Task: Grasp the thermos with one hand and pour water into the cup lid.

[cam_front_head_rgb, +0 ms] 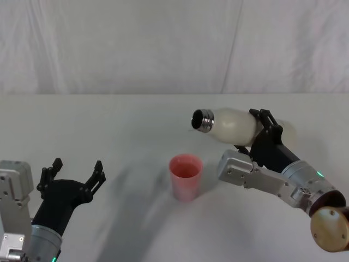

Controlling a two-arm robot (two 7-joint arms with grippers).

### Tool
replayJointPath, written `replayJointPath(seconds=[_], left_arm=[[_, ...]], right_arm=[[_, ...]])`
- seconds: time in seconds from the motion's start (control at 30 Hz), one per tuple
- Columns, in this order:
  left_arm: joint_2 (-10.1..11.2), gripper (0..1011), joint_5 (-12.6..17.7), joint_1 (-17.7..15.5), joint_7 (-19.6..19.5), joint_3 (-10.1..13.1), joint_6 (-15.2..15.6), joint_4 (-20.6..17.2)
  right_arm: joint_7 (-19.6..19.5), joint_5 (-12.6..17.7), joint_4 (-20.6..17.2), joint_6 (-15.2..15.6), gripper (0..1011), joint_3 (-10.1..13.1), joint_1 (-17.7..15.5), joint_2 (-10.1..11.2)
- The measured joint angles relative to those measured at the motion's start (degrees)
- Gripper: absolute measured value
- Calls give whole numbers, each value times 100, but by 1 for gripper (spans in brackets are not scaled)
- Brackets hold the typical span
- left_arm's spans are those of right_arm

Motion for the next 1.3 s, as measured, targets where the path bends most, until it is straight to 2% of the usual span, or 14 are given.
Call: replayJointPath(seconds=[0.47, 0.9, 1.3], left_arm=[[0, 1001, 0, 0, 0, 0, 0, 0], [0, 1001, 0, 0, 0, 0, 0, 0], [0, 1001, 0, 0, 0, 0, 0, 0]], right_arm=[[25, -349, 23, 100, 955, -209, 36, 80], [-10, -833, 59, 215, 955, -417, 131, 193], [-77, -1050, 50, 239, 955, -504, 161, 247]])
